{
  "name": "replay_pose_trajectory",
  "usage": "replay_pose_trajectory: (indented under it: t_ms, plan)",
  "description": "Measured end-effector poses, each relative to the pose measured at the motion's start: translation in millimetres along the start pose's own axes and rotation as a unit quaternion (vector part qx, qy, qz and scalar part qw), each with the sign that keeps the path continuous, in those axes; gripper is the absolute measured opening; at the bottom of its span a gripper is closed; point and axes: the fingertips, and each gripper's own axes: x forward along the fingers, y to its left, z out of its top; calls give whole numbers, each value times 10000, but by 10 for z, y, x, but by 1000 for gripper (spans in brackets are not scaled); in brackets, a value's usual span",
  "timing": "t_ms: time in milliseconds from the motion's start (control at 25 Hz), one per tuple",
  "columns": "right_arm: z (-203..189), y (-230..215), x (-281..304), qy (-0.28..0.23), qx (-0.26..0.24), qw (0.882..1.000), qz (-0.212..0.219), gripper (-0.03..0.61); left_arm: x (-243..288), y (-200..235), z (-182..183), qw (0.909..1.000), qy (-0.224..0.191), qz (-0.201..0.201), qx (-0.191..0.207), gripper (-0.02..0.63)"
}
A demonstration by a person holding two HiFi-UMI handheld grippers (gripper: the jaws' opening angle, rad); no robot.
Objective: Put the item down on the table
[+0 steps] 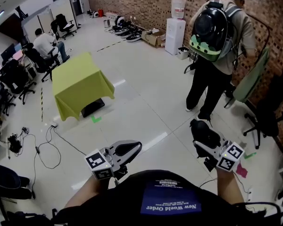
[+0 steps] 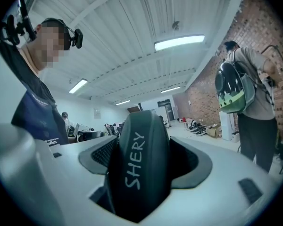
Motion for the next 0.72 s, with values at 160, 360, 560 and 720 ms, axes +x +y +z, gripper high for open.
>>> replay_pose_trajectory:
  t_ms: [160, 360, 560, 720]
  plan:
    - [147, -157, 621, -86, -16, 9998, -159, 337, -166, 629, 273, 9998, 92, -150, 54, 5]
    - [238, -611, 1215, -62, 101, 9995, -282, 337, -122, 1385, 530, 10000, -20, -35, 75, 5]
    - [314, -1135, 1798, 12, 137, 9997, -181, 336, 15, 2036, 680, 9999, 35, 143, 57, 5]
    - [405, -1807, 2234, 12, 123, 9999, 65, 337, 399, 2595, 799, 9992, 24, 370, 128, 5]
